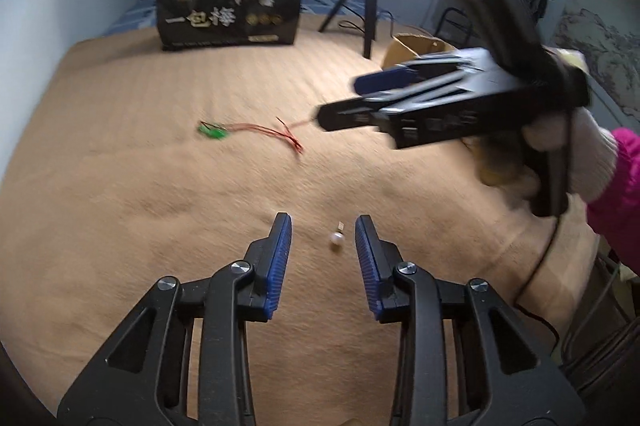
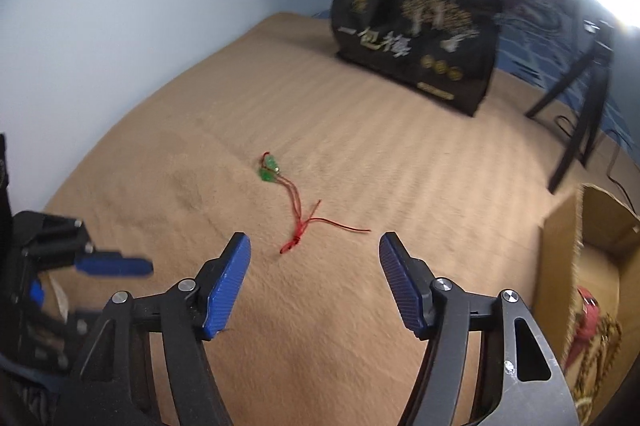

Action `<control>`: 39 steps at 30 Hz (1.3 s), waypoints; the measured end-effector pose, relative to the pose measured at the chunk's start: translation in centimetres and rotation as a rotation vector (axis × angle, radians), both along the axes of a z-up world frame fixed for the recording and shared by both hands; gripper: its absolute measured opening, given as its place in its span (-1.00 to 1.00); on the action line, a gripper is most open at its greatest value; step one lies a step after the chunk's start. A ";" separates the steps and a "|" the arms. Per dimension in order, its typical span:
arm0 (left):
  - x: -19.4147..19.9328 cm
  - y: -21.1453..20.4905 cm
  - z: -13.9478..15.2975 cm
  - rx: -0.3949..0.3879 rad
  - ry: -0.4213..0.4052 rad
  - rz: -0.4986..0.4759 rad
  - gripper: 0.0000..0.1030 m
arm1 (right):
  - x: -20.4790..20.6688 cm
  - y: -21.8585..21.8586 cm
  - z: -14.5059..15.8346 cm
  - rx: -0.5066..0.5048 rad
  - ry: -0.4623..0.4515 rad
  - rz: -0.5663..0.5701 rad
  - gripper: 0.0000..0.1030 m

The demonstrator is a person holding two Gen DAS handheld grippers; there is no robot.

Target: Organize jewelry

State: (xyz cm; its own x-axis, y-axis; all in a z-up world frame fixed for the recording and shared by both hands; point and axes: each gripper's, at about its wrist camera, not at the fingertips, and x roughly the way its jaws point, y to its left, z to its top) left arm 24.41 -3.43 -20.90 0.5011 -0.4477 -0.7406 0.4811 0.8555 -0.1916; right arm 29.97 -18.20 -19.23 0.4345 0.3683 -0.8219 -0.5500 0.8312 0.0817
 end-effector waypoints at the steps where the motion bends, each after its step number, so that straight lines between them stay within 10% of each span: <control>1: -0.1 -0.1 -0.2 -0.003 0.006 -0.005 -0.35 | 0.2 0.4 -0.4 -0.008 0.006 0.010 0.15; 8: -0.2 -1.5 -1.3 0.018 0.025 -0.047 -0.47 | 2.2 1.3 -3.2 -0.012 0.094 0.020 -0.28; 27: 0.5 -3.9 -3.8 0.117 0.034 -0.048 -0.73 | 5.1 5.2 -5.5 -0.076 0.091 0.040 -0.49; 39: 0.7 -3.7 -3.6 0.105 0.027 0.003 -0.86 | 3.1 4.2 -4.6 -0.046 0.091 0.045 -0.97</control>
State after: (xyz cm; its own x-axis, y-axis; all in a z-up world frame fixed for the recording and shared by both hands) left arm 25.09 -7.11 -24.47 0.4819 -0.3652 -0.7965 0.4745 0.8729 -0.1132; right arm 33.04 -13.96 -23.88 0.3415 0.3463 -0.8738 -0.5787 0.8100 0.0948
